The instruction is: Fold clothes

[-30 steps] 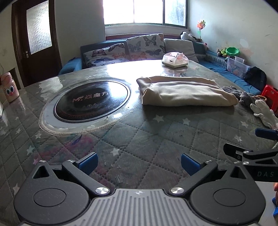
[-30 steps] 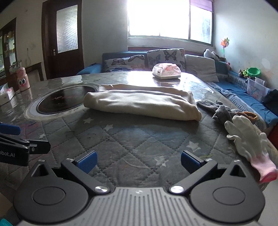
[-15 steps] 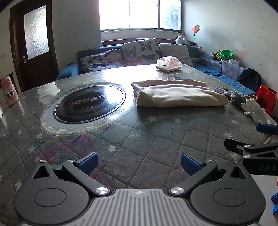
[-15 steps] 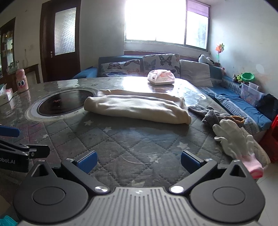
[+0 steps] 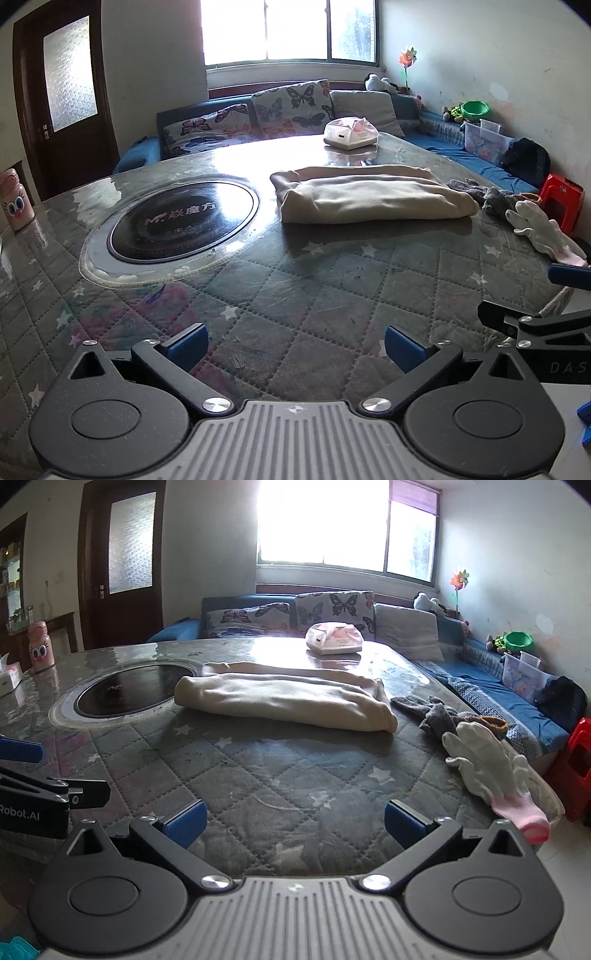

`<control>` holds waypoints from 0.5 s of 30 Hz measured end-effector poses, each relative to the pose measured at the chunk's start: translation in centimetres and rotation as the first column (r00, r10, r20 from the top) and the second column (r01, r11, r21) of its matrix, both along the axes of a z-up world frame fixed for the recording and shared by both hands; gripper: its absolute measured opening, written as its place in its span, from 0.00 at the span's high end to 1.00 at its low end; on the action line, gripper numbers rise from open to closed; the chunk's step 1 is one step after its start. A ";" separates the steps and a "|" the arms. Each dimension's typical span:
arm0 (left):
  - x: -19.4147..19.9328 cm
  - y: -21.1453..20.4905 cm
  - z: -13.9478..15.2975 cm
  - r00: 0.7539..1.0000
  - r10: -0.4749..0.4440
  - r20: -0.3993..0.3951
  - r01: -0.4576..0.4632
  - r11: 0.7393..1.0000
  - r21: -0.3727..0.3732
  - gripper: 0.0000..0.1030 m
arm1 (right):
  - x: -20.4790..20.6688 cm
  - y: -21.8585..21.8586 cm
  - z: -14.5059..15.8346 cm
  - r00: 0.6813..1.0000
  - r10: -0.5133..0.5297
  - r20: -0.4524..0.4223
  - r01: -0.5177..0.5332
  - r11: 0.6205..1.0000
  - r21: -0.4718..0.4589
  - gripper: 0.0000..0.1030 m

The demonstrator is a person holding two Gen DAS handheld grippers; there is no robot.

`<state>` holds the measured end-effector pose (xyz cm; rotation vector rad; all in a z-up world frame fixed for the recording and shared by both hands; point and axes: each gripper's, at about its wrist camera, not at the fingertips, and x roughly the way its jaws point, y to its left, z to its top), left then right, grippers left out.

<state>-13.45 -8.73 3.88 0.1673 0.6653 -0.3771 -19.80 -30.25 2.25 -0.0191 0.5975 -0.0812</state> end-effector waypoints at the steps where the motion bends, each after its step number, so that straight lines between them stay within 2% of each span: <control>1: -0.1 -0.1 0.0 1.000 -0.002 0.001 0.002 1.000 0.001 0.00 | -0.1 -0.1 0.0 1.000 -0.002 0.002 0.002 1.000 0.001 0.00; 15: -1.6 -1.0 0.4 1.000 -0.008 0.025 0.007 1.000 0.024 0.00 | -1.4 -0.7 0.4 1.000 -0.004 0.030 0.004 1.000 0.009 0.00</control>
